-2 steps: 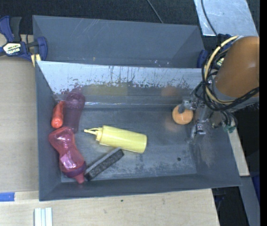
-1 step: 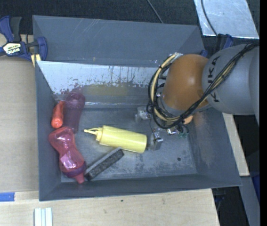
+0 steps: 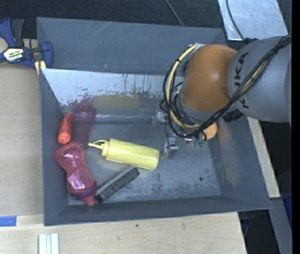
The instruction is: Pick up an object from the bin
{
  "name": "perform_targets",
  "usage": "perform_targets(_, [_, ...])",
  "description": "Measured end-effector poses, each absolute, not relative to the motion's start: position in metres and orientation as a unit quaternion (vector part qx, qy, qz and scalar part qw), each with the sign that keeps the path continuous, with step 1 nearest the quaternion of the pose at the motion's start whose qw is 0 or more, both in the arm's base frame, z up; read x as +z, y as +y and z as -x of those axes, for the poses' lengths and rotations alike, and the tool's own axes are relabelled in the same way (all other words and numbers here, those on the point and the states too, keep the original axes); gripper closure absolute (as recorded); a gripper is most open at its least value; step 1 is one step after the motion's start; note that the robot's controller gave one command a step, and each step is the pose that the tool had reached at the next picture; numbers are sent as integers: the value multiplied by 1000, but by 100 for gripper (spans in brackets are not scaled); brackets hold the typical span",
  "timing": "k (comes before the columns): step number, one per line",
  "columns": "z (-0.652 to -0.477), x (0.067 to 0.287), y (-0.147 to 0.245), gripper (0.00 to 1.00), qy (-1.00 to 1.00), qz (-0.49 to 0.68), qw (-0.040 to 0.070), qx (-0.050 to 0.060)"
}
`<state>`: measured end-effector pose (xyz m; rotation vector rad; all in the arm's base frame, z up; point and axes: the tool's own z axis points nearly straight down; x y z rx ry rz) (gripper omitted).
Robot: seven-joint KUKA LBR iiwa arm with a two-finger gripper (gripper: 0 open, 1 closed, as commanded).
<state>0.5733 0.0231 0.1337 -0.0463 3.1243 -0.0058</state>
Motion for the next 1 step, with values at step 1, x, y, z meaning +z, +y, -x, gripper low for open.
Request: perform_targets(1, [-559,100,76,0,993,119,1,1])
